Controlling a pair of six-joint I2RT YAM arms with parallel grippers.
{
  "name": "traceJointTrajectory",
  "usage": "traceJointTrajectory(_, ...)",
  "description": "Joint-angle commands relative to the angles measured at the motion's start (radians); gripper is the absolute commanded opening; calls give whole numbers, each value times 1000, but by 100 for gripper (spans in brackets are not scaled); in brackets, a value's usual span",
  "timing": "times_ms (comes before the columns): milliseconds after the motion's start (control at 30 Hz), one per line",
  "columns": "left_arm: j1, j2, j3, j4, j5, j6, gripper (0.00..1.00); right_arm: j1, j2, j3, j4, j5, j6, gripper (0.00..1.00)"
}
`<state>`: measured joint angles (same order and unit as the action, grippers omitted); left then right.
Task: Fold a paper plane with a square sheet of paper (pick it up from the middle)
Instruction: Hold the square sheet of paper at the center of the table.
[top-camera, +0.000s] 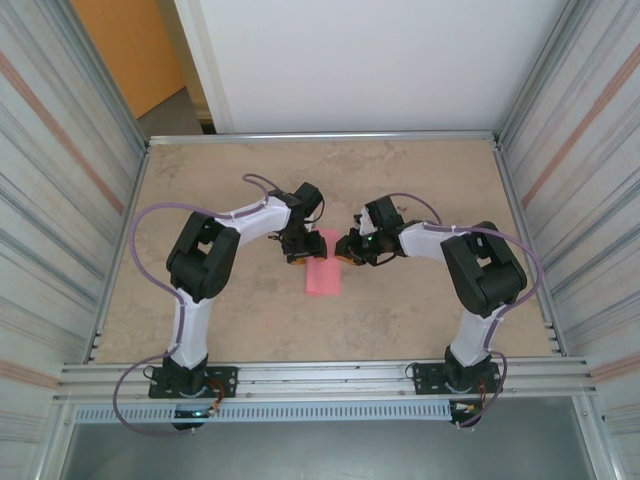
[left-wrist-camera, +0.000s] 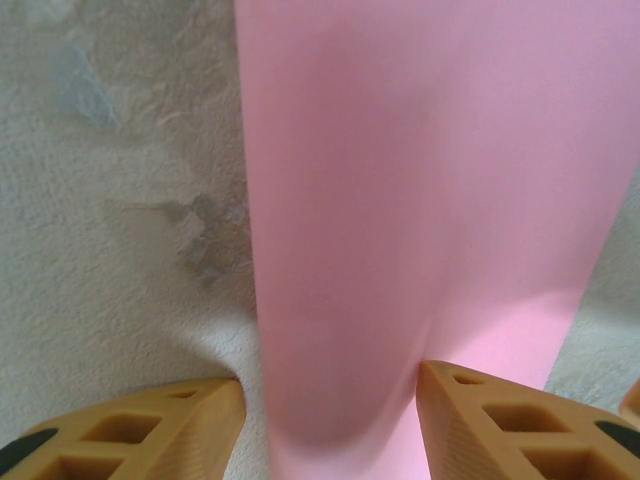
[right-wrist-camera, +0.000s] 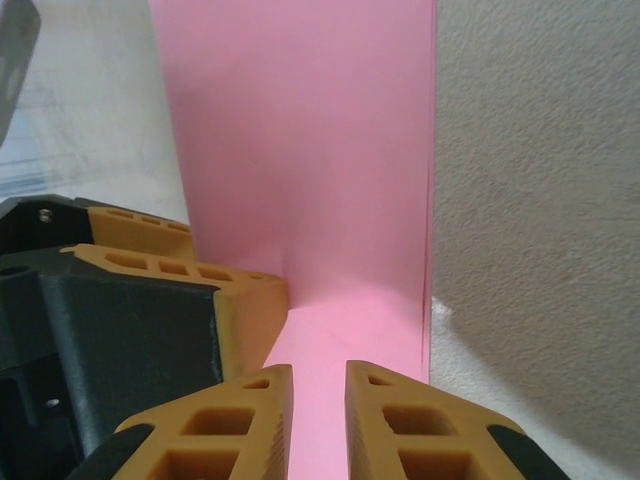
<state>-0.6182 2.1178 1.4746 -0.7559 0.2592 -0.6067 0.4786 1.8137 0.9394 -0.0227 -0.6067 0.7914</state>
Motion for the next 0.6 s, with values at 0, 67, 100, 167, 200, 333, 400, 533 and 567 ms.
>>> traceJointTrajectory(0, -63, 277, -115, 119, 43, 2, 54, 10, 30, 33, 3, -21, -15, 19)
traceJointTrajectory(67, -62, 277, -115, 119, 43, 2, 54, 13, 42, 39, 1, -25, -15, 17)
traceJointTrajectory(100, -63, 277, -114, 119, 43, 2, 54, 14, 48, 42, 0, -25, -14, 16)
traceJointTrajectory(167, -63, 279, -114, 119, 47, 3, 55, 15, 60, 51, 3, -32, -15, 16)
traceJointTrajectory(200, -63, 281, -115, 119, 47, 2, 55, 18, 64, 55, 4, -37, -16, 15)
traceJointTrajectory(333, -63, 283, -117, 121, 51, 2, 54, 25, 82, 65, 4, -39, -19, 14)
traceJointTrajectory(400, -63, 282, -117, 121, 51, 2, 54, 24, 92, 63, 0, -29, -21, 13)
traceJointTrajectory(533, -63, 286, -119, 122, 50, 2, 54, 25, 114, 59, -18, -9, -33, 12)
traceJointTrajectory(567, -63, 286, -120, 122, 51, 2, 54, 25, 121, 56, -20, -6, -34, 12)
